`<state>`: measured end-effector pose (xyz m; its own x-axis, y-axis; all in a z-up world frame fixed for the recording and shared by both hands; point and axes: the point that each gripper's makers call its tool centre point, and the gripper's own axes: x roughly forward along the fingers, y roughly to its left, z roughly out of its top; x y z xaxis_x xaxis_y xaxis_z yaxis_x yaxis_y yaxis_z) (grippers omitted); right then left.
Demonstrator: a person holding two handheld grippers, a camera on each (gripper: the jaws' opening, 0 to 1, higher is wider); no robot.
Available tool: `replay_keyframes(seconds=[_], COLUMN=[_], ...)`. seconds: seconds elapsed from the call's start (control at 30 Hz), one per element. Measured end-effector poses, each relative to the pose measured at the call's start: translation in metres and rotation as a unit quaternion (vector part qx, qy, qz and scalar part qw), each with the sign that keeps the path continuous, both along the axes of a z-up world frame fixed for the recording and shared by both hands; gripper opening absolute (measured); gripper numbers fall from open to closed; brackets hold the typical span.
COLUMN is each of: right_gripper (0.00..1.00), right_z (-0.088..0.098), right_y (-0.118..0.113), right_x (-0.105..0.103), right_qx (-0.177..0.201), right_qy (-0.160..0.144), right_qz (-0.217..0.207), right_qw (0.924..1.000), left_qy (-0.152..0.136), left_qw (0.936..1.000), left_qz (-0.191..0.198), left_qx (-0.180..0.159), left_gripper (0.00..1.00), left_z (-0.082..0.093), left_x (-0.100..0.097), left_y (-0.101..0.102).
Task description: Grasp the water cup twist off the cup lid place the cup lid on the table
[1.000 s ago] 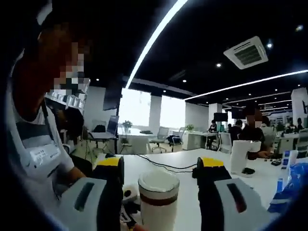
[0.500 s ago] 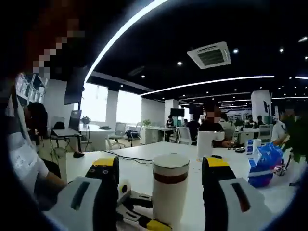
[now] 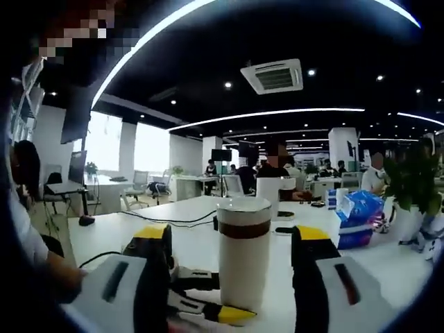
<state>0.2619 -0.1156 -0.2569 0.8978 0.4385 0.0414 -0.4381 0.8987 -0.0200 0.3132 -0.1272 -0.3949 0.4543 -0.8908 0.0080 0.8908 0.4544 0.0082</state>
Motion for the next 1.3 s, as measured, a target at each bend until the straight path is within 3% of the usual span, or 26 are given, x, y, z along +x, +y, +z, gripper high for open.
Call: replay_keyframes(seconds=[0.2,0.4,0.77,0.93,1.07,1.3], right_gripper=[0.75,0.74,0.67,0.62,0.51,0.47], right_z=[0.010,0.018,0.016,0.014,0.013,0.014], right_y=[0.006,0.008,0.004,0.011,0.011,0.011], right_x=[0.028,0.042,0.052,0.051,0.053,0.055], right_qx=[-0.007,-0.015,0.005,-0.015,-0.031,-0.025], right_qy=[-0.014,-0.027,-0.013,-0.013,-0.011,0.002], right_qz=[-0.007,-0.012,-0.018,-0.013,-0.015,0.008], right_qw=[0.9999,0.9994,0.9997,0.9997,0.9993,0.9997], left_qy=[0.000,0.000,0.000,-0.001,-0.001,0.000], left_qw=[1.0000,1.0000,1.0000,1.0000,1.0000,1.0000], left_qz=[0.000,0.000,-0.001,-0.001,-0.001,-0.001], left_qx=[0.000,0.000,0.001,0.001,0.001,0.000], left_gripper=[0.48,0.48,0.48,0.48,0.48,0.48], left_z=[0.000,0.000,0.000,0.000,0.001,0.001], left_x=[0.000,-0.002,0.000,0.000,0.000,0.001], left_y=[0.000,-0.001,0.000,0.001,0.001,0.002])
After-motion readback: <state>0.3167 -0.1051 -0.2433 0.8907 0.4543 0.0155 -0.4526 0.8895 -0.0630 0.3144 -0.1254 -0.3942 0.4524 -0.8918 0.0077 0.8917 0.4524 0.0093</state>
